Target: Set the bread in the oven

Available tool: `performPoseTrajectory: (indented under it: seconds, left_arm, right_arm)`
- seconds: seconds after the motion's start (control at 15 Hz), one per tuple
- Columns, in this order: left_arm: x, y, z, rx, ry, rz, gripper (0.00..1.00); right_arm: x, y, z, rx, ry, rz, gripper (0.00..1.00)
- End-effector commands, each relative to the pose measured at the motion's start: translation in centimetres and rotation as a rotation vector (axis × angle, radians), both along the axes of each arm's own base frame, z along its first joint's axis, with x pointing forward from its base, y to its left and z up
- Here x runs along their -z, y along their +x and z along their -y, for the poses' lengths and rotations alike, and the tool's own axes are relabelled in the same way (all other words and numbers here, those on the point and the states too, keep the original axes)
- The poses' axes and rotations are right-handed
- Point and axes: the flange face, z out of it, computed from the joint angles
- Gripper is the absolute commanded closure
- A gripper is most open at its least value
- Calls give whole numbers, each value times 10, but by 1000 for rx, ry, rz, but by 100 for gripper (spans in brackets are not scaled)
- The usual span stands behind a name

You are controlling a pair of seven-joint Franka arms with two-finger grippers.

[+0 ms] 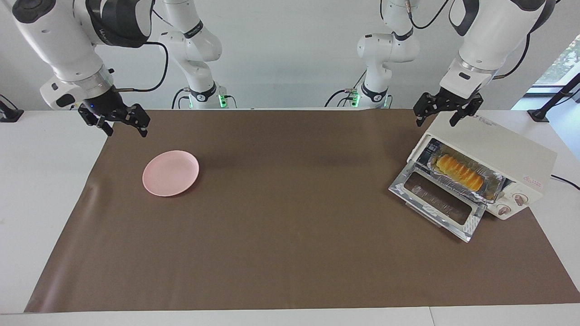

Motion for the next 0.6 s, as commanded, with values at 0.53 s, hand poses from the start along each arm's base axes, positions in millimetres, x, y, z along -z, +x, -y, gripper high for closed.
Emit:
performPoseTrajectory:
  seconds: [0.53]
  left_arm:
    - [-4, -4, -3, 6, -14, 21, 0]
  right_arm:
    - [-1, -7, -1, 5, -24, 5, 0]
